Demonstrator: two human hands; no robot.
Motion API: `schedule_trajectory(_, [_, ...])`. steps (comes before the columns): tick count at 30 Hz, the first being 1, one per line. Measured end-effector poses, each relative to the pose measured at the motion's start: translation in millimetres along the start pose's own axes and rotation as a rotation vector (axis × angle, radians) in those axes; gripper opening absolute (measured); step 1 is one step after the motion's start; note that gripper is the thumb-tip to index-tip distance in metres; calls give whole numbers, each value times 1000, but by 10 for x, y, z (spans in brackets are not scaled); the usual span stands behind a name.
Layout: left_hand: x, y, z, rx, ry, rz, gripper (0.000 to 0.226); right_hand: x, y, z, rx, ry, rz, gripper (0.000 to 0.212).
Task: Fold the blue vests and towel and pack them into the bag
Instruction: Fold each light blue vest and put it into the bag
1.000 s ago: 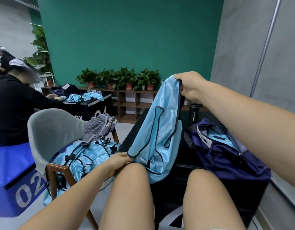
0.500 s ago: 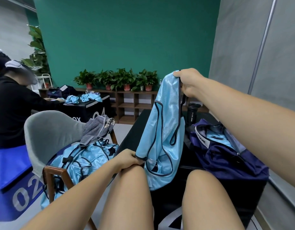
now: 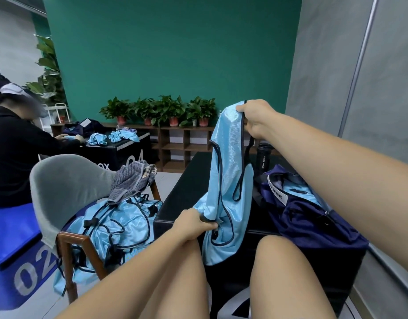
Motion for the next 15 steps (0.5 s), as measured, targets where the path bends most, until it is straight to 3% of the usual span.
schedule_trajectory(5, [-83, -162, 6, 48, 112, 89, 42, -72, 45, 116, 8, 26, 2, 20])
schedule_trajectory(8, [-23, -119, 32, -67, -8, 144, 68, -95, 62, 174, -18, 29, -12, 18])
schedule_trajectory(11, [60, 53, -92, -246, -105, 159, 78, -70, 46, 151, -63, 13, -29, 18])
schedule_trajectory(15, [37, 147, -260, -245, 22, 171, 69, -44, 34, 94, -62, -9, -33, 18])
Point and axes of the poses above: each hand's wrist, its own x-axis away from the middle knuckle, its own z-axis out of the back of the hand, y = z × x, the point moved 3 cm from there along -x, towards the middle knuckle, and after that the axes turned 8 degrees about y, right-handed, at the moved point
